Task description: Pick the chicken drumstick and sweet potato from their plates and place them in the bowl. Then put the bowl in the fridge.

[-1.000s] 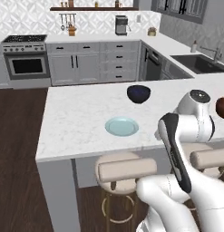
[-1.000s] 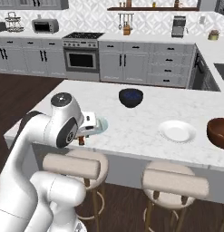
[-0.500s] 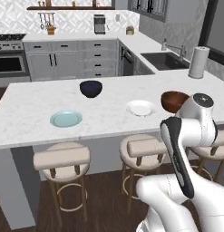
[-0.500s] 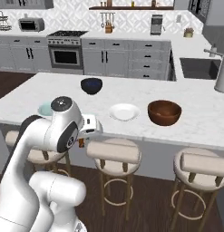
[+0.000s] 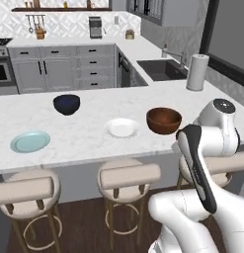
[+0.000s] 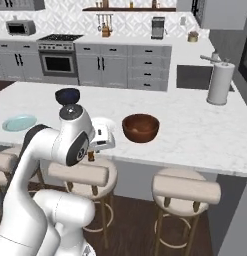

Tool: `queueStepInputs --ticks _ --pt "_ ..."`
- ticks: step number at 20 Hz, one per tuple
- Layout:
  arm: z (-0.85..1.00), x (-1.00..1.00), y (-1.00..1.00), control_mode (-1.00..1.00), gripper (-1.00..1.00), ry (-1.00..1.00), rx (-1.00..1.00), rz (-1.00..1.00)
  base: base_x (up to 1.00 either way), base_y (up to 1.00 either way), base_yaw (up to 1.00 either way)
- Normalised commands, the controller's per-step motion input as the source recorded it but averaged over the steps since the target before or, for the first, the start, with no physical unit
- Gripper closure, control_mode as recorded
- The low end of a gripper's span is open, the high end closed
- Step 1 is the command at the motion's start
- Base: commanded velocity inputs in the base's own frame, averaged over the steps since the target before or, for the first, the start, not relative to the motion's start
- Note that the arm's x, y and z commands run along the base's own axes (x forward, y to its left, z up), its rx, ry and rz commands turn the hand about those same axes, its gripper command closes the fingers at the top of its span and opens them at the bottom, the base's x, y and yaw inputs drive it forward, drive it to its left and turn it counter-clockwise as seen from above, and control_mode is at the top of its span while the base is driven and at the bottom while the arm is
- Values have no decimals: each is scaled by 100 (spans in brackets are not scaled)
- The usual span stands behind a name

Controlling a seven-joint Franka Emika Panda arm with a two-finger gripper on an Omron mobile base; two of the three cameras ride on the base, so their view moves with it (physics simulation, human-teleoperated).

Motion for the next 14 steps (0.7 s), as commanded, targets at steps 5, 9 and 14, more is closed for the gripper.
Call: queueStepInputs --ticks 5,9,14 --pt "0 0 0 100 100 0 0 0 97 -27 0" --pt "0 0 0 100 100 0 0 0 85 -49 1" --pt "0 74 -39 -100 100 0 2 1 18 -7 0"
